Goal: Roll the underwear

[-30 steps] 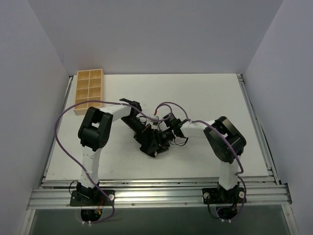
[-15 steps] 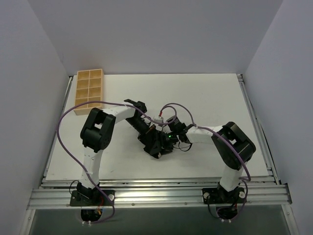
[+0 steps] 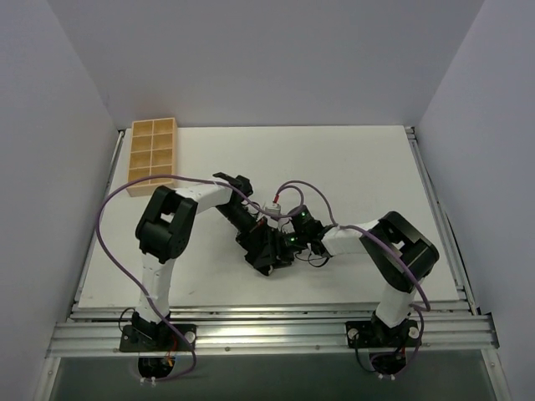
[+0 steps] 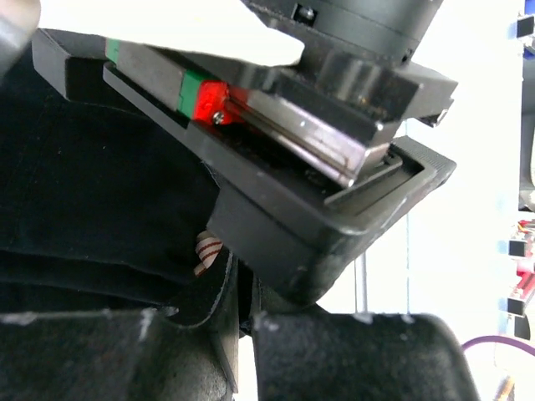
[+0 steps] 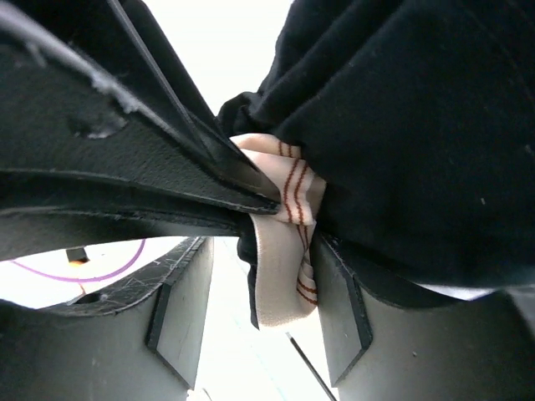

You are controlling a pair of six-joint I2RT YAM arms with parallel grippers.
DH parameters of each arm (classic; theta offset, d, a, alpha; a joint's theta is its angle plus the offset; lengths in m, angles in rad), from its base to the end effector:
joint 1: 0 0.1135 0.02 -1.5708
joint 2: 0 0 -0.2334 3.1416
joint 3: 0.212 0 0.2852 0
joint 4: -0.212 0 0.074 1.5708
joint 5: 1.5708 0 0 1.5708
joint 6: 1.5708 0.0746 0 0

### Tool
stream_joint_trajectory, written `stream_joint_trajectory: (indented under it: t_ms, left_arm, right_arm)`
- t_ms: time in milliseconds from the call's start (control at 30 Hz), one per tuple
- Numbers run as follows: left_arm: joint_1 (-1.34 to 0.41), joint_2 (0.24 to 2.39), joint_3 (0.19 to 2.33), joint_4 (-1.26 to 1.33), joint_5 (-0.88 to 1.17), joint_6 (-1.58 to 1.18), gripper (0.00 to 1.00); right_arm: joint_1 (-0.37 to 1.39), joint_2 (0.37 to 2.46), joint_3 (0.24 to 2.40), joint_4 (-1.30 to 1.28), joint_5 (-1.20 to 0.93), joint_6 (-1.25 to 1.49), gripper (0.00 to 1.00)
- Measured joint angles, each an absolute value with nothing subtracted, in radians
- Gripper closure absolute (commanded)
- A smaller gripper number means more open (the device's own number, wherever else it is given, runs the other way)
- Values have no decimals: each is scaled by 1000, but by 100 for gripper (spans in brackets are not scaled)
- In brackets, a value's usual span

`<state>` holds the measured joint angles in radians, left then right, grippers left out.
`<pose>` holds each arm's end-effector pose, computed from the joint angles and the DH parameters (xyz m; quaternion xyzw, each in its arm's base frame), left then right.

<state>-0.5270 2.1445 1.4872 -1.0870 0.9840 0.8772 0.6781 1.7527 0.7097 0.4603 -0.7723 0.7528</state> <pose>0.3008 -0.2469 0.0731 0.5358 0.6968 -0.4767 0.0068 0.2484 0.2669 0.0623 -0.1480 0.8217 0.5384 0.1141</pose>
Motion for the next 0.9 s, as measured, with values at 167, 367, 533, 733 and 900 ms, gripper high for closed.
stream_joint_trajectory:
  t_ms: [167, 367, 533, 733, 900]
  left_arm:
    - [-538, 2136, 1462, -1084, 984, 868, 98]
    - [-540, 2115, 1433, -1050, 985, 840, 98]
    - [-540, 2112, 1423, -1039, 990, 835, 98]
    - [-540, 2101, 1402, -1013, 1005, 816, 98]
    - [-538, 2090, 1387, -995, 1011, 814, 98]
  right_arm:
    - [683, 1753, 643, 591, -831, 816, 55]
    - [683, 1753, 633, 623, -866, 839, 55]
    - [683, 1753, 636, 601, -863, 820, 54]
    - [683, 1753, 656, 540, -849, 775, 54]
    - [683, 1753, 656, 537, -839, 757, 53]
